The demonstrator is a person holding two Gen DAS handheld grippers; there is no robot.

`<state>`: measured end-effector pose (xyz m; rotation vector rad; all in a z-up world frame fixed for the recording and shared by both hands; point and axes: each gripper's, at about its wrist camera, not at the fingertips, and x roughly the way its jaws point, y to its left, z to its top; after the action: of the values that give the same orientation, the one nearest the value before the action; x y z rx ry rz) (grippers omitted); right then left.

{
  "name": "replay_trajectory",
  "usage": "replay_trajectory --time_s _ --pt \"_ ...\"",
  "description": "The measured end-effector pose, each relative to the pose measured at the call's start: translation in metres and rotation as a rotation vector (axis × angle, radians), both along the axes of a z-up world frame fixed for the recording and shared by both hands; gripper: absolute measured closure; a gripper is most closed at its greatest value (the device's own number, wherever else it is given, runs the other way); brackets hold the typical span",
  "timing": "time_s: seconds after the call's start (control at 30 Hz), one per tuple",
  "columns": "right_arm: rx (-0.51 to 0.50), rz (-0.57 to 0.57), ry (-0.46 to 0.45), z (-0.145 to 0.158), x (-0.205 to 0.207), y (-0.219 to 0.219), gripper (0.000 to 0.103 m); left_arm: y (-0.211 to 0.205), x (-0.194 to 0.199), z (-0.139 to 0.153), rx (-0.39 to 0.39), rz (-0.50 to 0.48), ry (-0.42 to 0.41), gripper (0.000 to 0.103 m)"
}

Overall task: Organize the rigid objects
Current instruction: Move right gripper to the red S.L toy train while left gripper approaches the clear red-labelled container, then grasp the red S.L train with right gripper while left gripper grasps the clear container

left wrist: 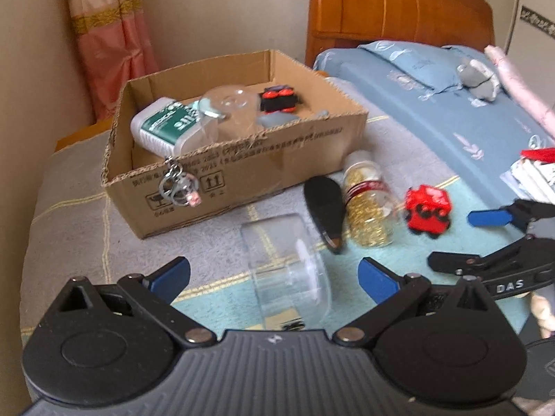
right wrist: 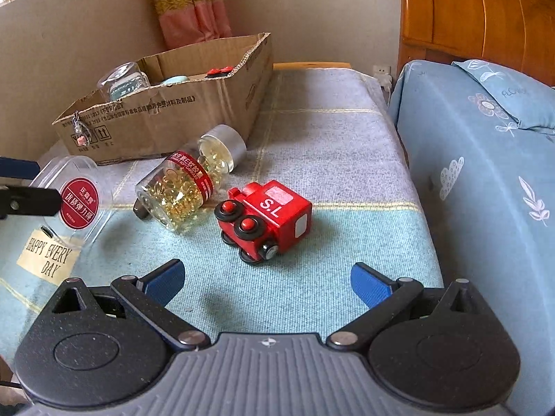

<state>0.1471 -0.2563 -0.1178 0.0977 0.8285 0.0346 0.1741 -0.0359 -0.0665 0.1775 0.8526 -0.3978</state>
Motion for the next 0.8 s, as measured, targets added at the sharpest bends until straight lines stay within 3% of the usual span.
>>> replay_trajectory --time_s 0.17,0.63,0.8 --pt "-0.132 0.055 -0.006 -0.006 -0.001 0.015 0.0 0.012 -0.002 -0.006 0.043 0.041 -0.008 0.001" --pt "-0.122 0.054 -0.018 -0.005 -0.001 0.013 0.0 0.058 0.006 -0.015 0.108 0.181 -0.034 0.001" --pt "-0.123 0.068 -0.025 -0.007 -0.003 0.012 0.0 0.05 0.0 -0.017 0.066 0.103 -0.011 0.001"
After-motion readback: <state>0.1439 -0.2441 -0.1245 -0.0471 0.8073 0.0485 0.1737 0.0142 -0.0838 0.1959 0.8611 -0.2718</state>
